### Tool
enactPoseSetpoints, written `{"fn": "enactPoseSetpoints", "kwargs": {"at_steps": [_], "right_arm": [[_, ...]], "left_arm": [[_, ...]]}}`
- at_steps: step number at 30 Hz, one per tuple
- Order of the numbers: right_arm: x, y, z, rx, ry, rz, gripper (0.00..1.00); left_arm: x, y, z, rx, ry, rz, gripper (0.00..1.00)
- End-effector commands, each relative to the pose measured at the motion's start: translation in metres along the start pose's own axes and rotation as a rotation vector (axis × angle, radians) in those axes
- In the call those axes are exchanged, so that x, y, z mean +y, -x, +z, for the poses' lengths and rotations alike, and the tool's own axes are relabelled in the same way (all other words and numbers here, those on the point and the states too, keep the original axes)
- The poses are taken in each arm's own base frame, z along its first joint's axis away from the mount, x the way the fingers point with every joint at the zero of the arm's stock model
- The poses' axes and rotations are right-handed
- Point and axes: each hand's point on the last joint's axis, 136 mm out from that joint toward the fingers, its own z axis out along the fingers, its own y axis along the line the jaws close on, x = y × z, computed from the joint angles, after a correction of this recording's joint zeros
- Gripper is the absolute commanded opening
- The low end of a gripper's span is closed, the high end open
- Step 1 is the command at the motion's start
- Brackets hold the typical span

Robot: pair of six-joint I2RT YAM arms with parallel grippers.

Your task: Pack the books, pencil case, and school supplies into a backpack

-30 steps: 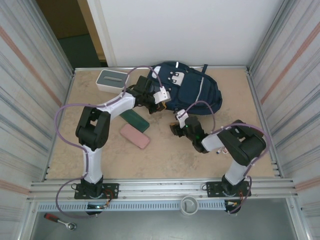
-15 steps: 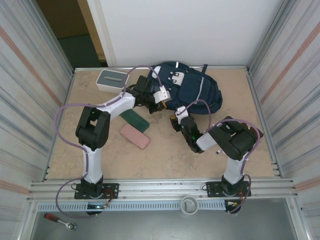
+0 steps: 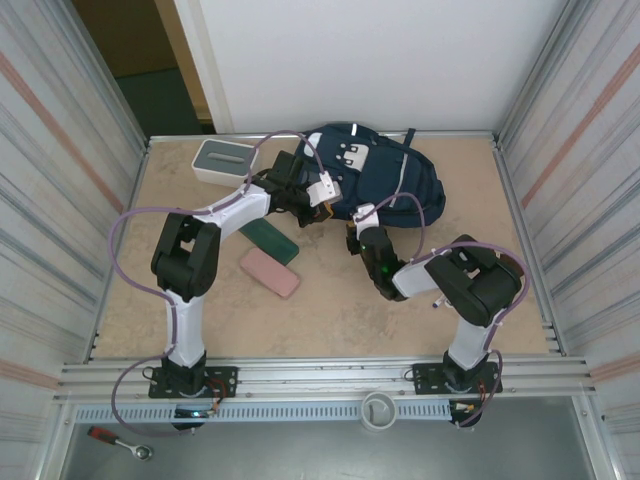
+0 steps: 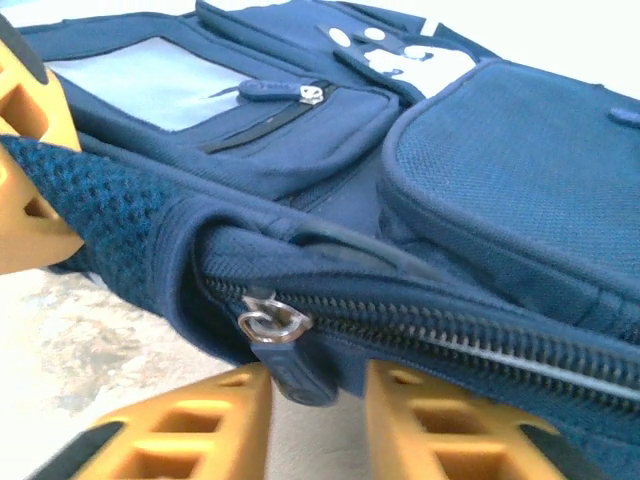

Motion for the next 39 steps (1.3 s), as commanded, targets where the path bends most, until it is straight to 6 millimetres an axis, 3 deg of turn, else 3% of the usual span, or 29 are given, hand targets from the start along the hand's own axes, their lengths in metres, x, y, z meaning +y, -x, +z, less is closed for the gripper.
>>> {"fn": "enactPoseSetpoints", "kwargs": {"at_steps": [1, 7, 12, 15, 17, 18, 21, 24, 31, 33, 37, 39], "right_arm": [[-0.011, 0.025, -0.006, -0.039, -0.072, 0.054, 0.16], [-0.032, -0.008, -0.021, 0.089, -0.082, 0.078, 0.0], [-0.044, -0.034, -0.033, 0.201, -0.023, 0.117, 0.0], [-0.04, -0.042, -0.037, 0.244, 0.066, 0.137, 0.0], [-0.026, -0.038, -0.04, 0.238, 0.134, 0.118, 0.0], [-0.021, -0.035, -0.04, 0.225, 0.147, 0.099, 0.05], [-0.011, -0.023, -0.036, 0.184, 0.123, 0.044, 0.33], [-0.004, -0.013, -0.027, 0.144, 0.076, 0.017, 0.43], [0.01, 0.005, 0.002, 0.078, -0.012, -0.022, 0.46], [0.004, 0.009, 0.008, 0.066, -0.074, -0.014, 0.45], [-0.005, 0.018, 0.011, 0.047, -0.147, 0.006, 0.4], [-0.008, 0.019, 0.01, 0.044, -0.169, 0.003, 0.28]], "left_arm": [[-0.004, 0.037, -0.017, -0.088, -0.012, 0.055, 0.02], [0.001, 0.027, -0.016, -0.04, 0.021, 0.078, 0.02], [0.001, 0.02, -0.014, -0.018, 0.027, 0.089, 0.02], [0.001, 0.02, -0.014, -0.021, 0.028, 0.087, 0.02], [-0.001, 0.023, -0.015, -0.032, 0.019, 0.081, 0.02], [-0.002, 0.025, -0.016, -0.038, 0.014, 0.077, 0.01], [-0.005, 0.031, -0.017, -0.053, -0.001, 0.071, 0.01], [-0.007, 0.034, -0.018, -0.06, -0.007, 0.069, 0.01], [-0.011, 0.037, -0.017, -0.063, -0.017, 0.071, 0.01], [-0.012, 0.038, -0.017, -0.062, -0.019, 0.073, 0.01], [-0.014, 0.039, -0.017, -0.062, -0.022, 0.073, 0.01], [-0.014, 0.038, -0.017, -0.06, -0.022, 0.074, 0.01]]}}
